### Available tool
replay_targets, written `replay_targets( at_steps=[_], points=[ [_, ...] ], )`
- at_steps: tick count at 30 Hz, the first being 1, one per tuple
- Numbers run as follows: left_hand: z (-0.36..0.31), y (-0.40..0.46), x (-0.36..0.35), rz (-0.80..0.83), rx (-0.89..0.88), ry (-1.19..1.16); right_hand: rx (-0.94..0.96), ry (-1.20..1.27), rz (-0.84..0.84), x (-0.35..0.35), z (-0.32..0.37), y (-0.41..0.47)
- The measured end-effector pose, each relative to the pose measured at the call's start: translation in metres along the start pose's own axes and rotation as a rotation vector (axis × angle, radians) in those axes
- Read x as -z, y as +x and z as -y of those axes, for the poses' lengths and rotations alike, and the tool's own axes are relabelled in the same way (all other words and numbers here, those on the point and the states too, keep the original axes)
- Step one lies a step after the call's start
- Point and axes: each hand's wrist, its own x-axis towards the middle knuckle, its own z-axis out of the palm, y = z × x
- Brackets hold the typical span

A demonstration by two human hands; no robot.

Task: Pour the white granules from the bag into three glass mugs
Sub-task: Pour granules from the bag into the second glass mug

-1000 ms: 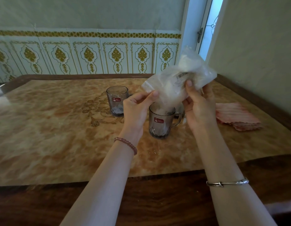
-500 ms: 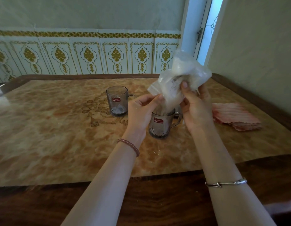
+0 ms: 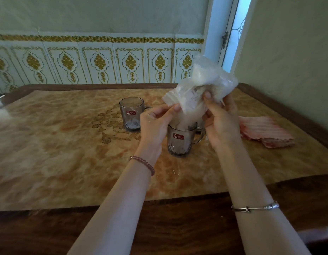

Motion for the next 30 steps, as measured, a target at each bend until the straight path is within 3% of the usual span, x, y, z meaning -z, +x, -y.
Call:
replay_targets(
  at_steps=[30],
  points=[
    [-0.0011, 0.0049, 0.0034, 0.009, -0.003, -0.037, 0.016, 0.091, -0.020, 0.0039, 0.0069, 0.0014]
  ],
)
